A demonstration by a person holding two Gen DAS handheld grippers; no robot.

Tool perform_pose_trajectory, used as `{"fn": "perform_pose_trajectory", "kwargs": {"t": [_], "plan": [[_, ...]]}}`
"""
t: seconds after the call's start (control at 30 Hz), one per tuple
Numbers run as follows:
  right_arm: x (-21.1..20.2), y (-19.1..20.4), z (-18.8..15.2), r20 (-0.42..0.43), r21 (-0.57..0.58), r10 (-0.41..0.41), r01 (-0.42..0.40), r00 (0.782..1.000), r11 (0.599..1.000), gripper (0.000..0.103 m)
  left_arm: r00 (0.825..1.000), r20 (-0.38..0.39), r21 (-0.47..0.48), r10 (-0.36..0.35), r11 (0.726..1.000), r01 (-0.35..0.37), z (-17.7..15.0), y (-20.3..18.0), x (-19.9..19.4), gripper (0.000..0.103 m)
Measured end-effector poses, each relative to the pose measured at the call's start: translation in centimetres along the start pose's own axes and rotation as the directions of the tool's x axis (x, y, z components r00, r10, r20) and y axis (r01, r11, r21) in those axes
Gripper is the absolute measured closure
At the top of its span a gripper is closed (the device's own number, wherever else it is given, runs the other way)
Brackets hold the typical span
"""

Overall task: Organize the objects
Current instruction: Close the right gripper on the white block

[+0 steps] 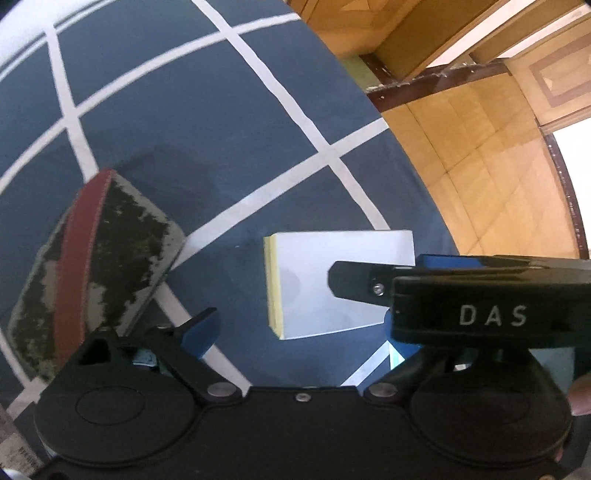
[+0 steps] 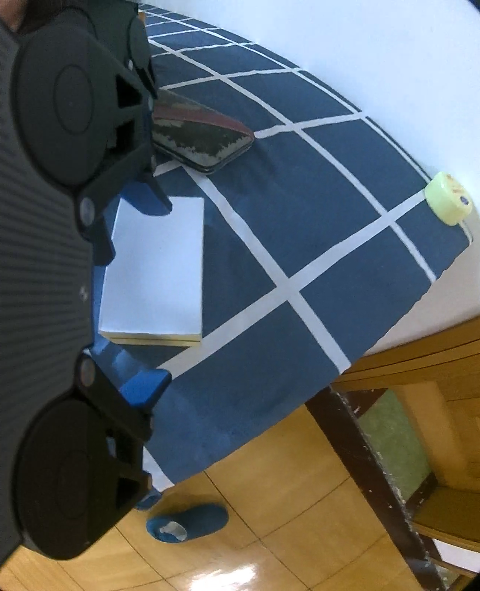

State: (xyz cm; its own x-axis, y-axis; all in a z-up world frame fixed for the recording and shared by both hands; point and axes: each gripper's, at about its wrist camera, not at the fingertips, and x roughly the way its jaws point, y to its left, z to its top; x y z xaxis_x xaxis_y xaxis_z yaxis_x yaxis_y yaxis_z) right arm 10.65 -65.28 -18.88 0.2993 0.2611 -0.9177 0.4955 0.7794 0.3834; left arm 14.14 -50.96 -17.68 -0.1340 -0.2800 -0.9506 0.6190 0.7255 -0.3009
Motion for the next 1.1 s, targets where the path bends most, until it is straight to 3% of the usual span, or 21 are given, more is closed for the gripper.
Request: {"fn": "perform_pose_trajectory", "kwargs": {"t": [0.37, 1.1], "plan": [[0.9, -0.1, 0.6, -0.016, -0.008, 0.027, -0.028, 0.999, 1.0, 0.021, 0.996, -0.026, -0.012, -0.083, 0.997, 0.083, 0.9, -0.1, 1.4, 0.027], [1.0, -0.3, 0.8, -0.002, 0.0, 0.045, -0.045, 0.999, 0.999, 0.029, 0.996, 0.002, 0.002, -0.085, 0.996, 0.085, 1.2, -0.3, 1.0, 0.031]]}}
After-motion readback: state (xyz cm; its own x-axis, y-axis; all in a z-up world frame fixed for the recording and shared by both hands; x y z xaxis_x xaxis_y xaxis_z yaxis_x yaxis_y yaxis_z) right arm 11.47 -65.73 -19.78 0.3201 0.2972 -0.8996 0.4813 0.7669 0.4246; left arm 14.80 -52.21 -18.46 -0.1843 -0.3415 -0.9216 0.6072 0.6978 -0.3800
